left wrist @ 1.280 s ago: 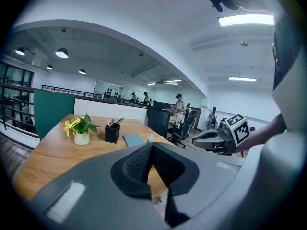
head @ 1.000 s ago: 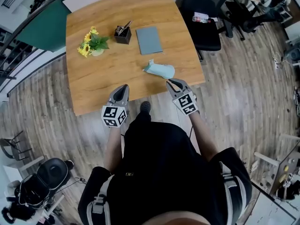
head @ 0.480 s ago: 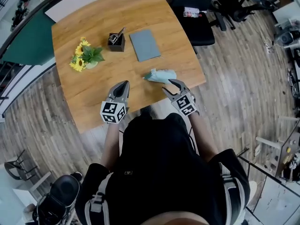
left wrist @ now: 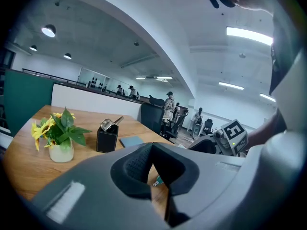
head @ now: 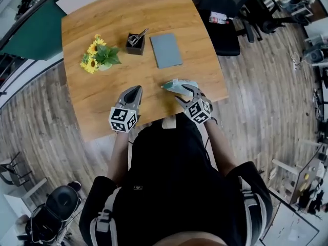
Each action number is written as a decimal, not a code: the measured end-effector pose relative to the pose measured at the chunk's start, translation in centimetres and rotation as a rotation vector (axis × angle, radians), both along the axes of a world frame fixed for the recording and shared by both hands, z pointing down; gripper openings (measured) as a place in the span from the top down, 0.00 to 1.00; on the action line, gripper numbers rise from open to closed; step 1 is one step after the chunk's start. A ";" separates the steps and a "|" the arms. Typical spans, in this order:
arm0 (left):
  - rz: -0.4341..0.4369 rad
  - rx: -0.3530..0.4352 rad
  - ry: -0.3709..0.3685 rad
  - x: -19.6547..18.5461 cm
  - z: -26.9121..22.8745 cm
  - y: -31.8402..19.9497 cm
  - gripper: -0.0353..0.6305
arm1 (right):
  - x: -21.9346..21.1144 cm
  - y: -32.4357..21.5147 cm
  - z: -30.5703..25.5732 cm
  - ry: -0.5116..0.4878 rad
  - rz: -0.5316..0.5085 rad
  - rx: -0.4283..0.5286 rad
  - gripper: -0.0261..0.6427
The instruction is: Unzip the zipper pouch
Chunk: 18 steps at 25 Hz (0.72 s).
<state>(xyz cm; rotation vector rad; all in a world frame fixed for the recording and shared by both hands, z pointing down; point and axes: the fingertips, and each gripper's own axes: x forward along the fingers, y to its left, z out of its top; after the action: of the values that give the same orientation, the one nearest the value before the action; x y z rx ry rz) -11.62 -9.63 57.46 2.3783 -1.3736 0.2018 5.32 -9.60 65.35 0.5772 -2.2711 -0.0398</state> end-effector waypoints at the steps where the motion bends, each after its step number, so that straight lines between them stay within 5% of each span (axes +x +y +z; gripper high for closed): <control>1: -0.016 -0.004 0.000 -0.2 0.1 0.2 0.95 | -0.1 -0.3 0.2 0.005 -0.015 0.000 0.60; 15: -0.291 -0.050 0.011 -2.4 0.1 4.4 0.95 | -1.5 -2.1 3.9 0.092 -0.274 -0.095 0.58; 18: -0.338 -0.062 0.016 -2.2 0.2 5.3 0.95 | -2.2 -2.7 4.1 0.085 -0.301 -0.079 0.64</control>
<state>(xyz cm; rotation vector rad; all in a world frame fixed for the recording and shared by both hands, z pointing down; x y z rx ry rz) -13.83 -4.35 57.67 2.0538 -1.7069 0.1280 3.09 -12.31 69.43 0.1859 -2.2470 -0.1199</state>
